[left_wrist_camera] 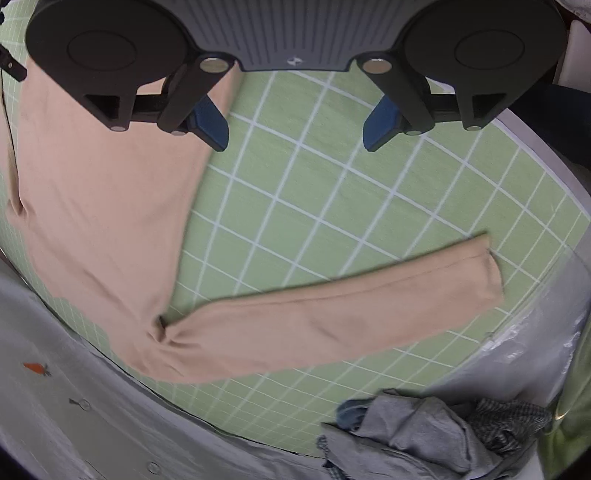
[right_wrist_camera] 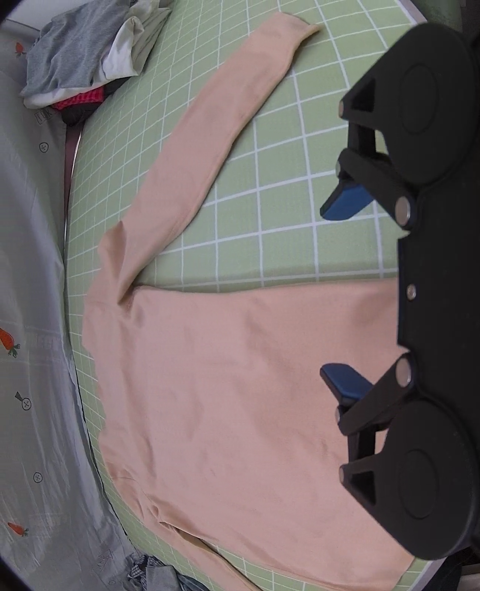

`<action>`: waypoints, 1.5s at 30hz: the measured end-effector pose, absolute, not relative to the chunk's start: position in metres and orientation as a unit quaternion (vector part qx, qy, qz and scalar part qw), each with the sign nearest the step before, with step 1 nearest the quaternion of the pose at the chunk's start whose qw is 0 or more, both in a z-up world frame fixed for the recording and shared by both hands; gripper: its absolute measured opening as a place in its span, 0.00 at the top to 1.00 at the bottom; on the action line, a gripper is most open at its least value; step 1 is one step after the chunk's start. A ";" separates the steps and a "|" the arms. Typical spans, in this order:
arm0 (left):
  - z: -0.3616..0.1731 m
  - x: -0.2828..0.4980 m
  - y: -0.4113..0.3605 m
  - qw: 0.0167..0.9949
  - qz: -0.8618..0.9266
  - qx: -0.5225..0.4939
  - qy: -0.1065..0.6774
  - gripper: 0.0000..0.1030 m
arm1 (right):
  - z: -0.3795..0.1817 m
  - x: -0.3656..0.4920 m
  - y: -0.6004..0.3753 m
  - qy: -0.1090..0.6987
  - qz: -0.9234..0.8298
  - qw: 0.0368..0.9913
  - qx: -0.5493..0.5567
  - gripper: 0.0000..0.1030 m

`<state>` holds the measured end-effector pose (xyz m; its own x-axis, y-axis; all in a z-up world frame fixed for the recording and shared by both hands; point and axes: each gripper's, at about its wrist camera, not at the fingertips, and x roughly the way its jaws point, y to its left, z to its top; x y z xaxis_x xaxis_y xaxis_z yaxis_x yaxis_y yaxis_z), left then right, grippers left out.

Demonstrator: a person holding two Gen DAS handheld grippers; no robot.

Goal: Fold clothes

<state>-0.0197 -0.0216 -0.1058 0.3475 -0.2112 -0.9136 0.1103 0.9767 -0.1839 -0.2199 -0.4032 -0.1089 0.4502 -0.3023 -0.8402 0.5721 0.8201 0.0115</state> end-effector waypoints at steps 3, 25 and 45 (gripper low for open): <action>-0.108 -0.001 -0.001 0.818 -0.053 -0.055 0.570 0.13 | -0.109 -0.209 -0.394 0.450 -0.261 0.843 0.139 0.00; -0.132 0.093 0.081 0.806 -0.021 -0.048 0.589 0.07 | -0.125 -0.117 -0.330 0.477 -0.329 0.798 0.165 0.00; -0.111 0.093 0.034 0.832 -0.070 0.023 0.550 0.95 | -0.117 -0.109 -0.353 0.459 -0.354 0.798 0.166 0.00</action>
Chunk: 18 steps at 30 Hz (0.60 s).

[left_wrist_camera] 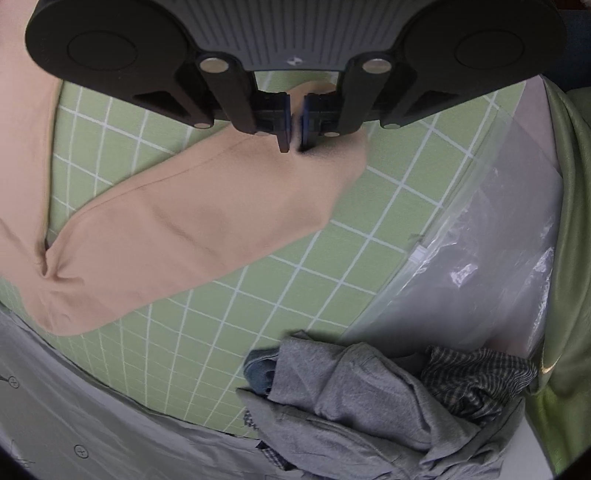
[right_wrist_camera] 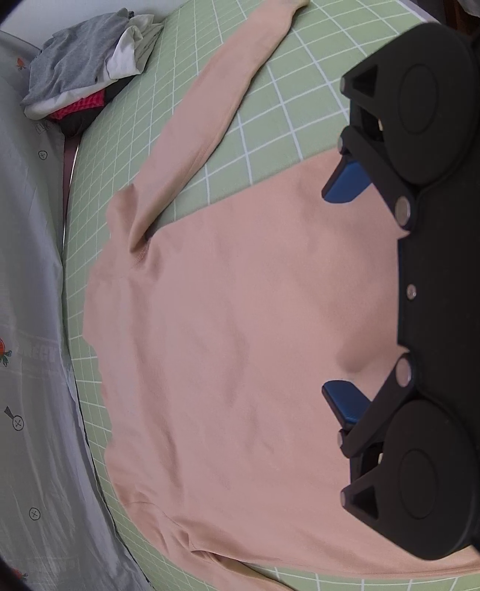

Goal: Fold clothes

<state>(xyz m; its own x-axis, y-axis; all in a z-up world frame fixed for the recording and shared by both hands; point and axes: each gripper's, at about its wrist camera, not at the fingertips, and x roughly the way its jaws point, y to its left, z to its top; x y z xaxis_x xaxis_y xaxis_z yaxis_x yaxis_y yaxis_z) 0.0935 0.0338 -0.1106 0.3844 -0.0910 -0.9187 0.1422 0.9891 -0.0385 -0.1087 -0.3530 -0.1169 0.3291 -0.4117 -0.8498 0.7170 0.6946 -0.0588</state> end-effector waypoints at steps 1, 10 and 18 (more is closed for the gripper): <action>-0.106 0.091 0.029 0.833 -0.077 0.015 0.547 0.95 | -0.116 -0.111 -0.357 0.458 -0.355 0.798 0.167 0.00; -0.074 0.067 -0.058 0.840 -0.136 0.014 0.525 0.95 | -0.109 -0.154 -0.405 0.448 -0.361 0.799 0.175 0.00; -0.052 0.026 -0.170 0.835 -0.238 0.044 0.495 0.95 | -0.111 -0.212 -0.463 0.441 -0.388 0.784 0.203 0.00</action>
